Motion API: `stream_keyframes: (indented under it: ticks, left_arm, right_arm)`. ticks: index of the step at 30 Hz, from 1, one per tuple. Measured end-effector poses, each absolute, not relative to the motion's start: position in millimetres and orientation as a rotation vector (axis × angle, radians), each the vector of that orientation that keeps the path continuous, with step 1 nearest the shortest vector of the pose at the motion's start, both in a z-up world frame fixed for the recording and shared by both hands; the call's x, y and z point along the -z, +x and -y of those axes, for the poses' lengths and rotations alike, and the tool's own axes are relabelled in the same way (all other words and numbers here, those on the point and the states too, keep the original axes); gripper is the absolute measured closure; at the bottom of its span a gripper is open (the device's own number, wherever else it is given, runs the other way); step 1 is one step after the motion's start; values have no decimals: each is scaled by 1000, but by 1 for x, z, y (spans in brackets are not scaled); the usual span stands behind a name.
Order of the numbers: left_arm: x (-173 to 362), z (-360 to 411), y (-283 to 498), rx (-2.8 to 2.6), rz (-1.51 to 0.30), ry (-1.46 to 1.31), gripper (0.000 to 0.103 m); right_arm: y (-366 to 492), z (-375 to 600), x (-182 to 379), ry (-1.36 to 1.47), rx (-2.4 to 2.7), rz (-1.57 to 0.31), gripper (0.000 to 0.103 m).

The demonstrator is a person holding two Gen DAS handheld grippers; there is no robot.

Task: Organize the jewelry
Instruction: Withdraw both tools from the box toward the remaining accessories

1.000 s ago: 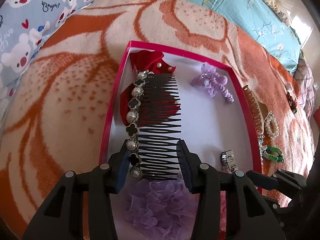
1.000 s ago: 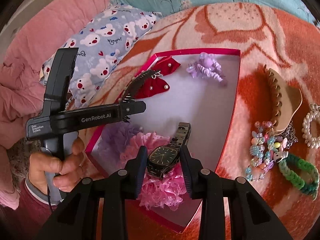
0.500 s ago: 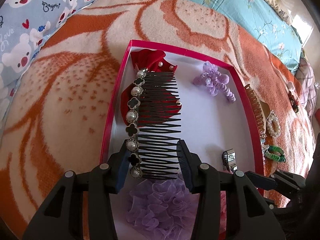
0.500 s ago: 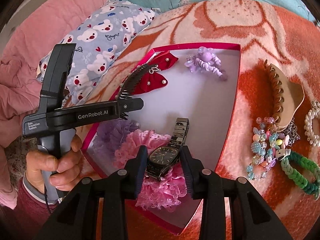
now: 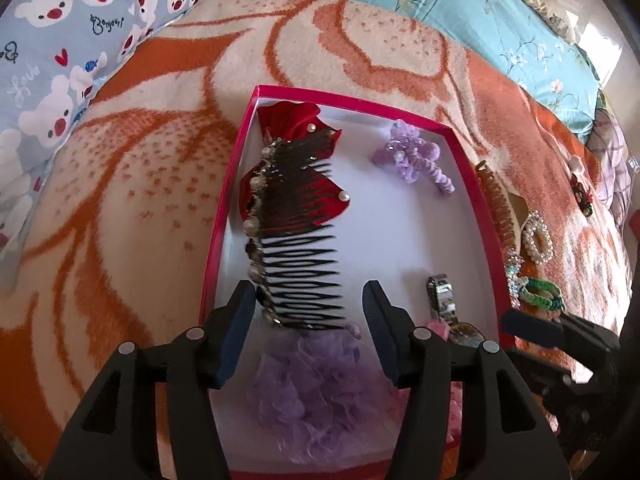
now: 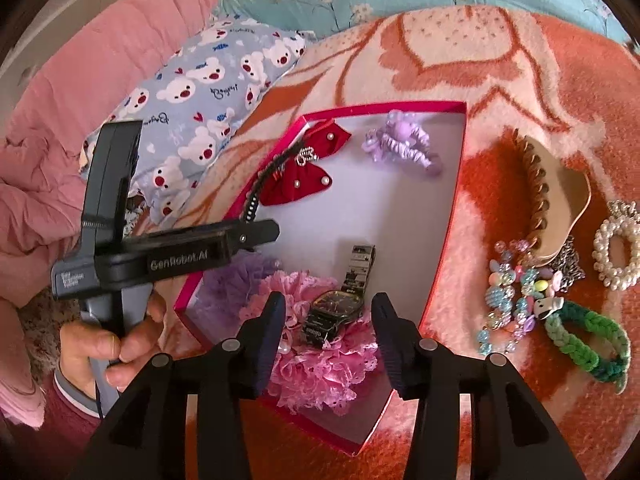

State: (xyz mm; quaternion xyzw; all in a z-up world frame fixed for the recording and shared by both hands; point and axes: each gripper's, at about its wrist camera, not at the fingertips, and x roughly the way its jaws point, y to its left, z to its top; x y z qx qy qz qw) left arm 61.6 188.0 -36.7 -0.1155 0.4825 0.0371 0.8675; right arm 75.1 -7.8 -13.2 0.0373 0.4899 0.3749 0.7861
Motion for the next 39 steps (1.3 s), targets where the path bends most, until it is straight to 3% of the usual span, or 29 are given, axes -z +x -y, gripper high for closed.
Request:
stream_keyframes:
  ticks: [39]
  left_arm:
    - [0,-73,57,130,-979,-133,45]
  right_arm:
    - [87,171,14,226,-460,-1031,55]
